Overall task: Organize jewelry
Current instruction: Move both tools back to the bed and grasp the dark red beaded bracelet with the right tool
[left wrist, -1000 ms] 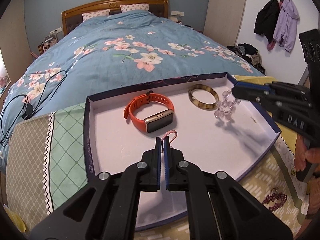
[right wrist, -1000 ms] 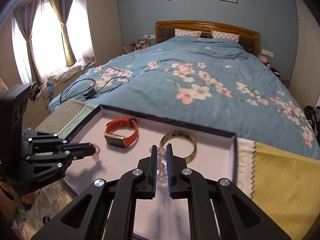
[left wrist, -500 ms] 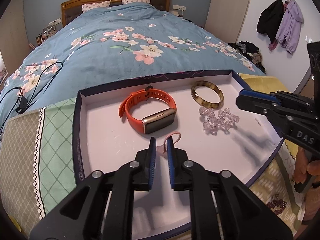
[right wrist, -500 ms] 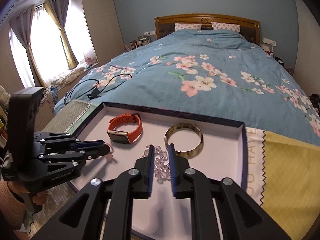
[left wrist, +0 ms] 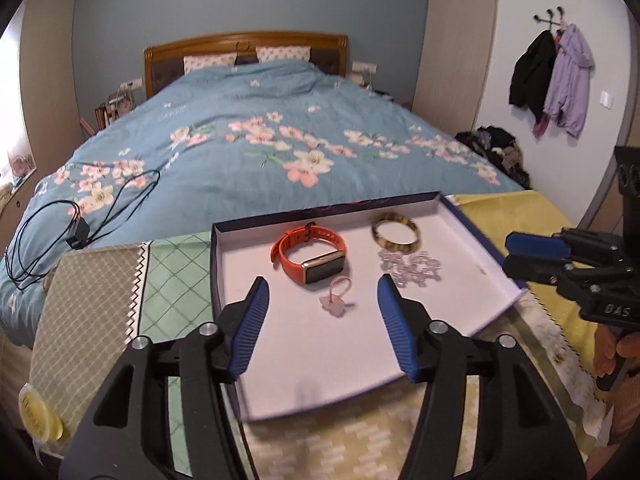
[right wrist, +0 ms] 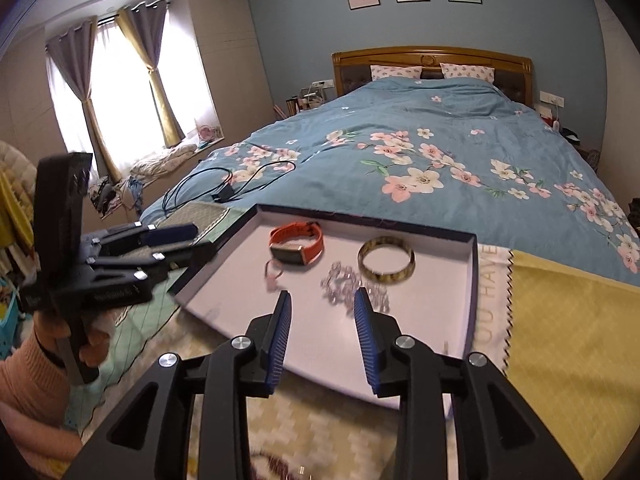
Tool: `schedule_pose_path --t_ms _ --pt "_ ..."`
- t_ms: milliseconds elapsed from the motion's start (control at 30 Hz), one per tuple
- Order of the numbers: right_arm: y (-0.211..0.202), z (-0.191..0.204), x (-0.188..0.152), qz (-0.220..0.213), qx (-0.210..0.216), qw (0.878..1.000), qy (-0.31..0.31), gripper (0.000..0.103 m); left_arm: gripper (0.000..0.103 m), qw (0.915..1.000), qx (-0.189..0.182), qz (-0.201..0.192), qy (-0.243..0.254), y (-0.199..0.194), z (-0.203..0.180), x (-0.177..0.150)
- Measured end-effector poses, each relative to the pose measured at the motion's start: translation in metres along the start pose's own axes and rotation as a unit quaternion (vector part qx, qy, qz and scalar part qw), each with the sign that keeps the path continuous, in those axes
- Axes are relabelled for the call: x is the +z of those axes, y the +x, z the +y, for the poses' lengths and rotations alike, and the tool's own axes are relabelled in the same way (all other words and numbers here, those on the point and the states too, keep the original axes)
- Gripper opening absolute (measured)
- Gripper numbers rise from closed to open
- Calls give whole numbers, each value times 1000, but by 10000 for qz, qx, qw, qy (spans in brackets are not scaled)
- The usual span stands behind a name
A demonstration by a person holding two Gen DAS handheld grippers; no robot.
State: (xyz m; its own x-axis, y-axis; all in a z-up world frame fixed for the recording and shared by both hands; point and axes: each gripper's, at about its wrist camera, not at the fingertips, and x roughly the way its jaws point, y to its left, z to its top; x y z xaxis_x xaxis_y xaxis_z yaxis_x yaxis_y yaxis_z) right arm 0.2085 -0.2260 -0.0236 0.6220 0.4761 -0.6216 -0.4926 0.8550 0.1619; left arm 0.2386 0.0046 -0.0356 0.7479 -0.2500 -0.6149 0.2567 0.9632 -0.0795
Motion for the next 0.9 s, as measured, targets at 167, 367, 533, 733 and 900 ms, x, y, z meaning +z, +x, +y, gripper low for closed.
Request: schedule_pose_path --t_ms 167,367,533,733,900 --pt "-16 5 -22 133 2 9999 -58 33 58 9997 -48 -126 185 -35 -8 -22" --pt "-23 11 -61 435 -64 9990 -42 34 58 9997 -144 45 207 -52 -15 -56" --pt "-27 13 -91 758 -63 9971 88 35 58 9996 -196 192 81 -60 -13 -79" --pt "-30 17 -112 951 -37 9953 173 35 58 9994 -190 267 92 -65 -16 -95" --pt "-29 22 -116 977 -25 9951 134 35 58 9992 -196 314 136 -67 -22 -104"
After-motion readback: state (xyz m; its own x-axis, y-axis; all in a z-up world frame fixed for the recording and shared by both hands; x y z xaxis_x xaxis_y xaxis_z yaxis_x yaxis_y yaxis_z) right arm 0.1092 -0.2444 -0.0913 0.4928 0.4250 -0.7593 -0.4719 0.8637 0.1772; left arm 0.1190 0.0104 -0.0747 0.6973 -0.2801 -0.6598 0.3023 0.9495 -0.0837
